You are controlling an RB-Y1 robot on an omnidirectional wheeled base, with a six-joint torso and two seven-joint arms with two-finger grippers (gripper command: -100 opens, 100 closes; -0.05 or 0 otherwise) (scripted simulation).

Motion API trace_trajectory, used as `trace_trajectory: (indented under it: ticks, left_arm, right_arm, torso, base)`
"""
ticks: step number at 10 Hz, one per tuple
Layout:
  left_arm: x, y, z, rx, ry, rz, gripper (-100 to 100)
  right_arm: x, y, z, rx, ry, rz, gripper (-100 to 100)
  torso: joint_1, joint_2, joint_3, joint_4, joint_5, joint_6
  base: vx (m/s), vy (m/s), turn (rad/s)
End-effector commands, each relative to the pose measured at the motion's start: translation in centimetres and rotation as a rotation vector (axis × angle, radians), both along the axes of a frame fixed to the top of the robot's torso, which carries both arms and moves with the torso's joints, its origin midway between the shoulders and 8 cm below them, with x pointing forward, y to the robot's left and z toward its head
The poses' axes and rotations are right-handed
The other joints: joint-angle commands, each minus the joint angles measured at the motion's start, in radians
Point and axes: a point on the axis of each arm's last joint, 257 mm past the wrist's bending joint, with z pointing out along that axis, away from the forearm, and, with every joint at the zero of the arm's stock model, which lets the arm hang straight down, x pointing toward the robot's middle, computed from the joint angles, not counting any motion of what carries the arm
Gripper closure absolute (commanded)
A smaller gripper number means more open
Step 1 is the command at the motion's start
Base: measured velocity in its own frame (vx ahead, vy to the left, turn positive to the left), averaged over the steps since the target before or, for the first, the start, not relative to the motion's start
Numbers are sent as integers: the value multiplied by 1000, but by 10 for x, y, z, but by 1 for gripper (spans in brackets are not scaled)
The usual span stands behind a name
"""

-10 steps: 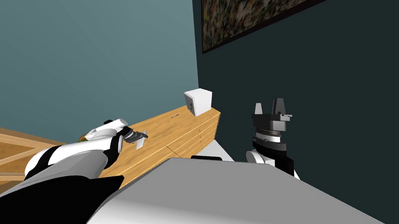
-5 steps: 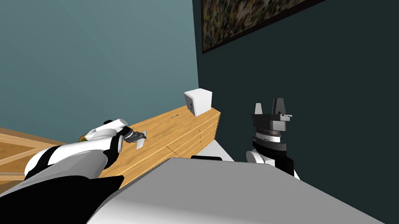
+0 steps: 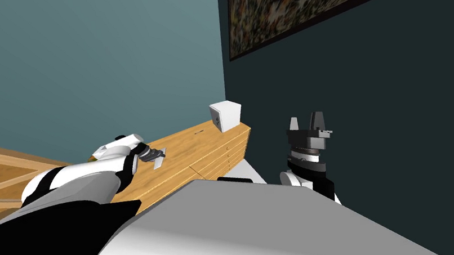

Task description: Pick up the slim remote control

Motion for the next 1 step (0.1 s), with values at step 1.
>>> trace_trajectory:
  ticks: [1]
  left_arm:
    - [0, 0, 0, 0, 0, 0, 0]
  right_arm:
    - [0, 0, 0, 0, 0, 0, 0]
  torso:
    - [0, 0, 0, 0, 0, 0]
  base:
    - [0, 0, 0]
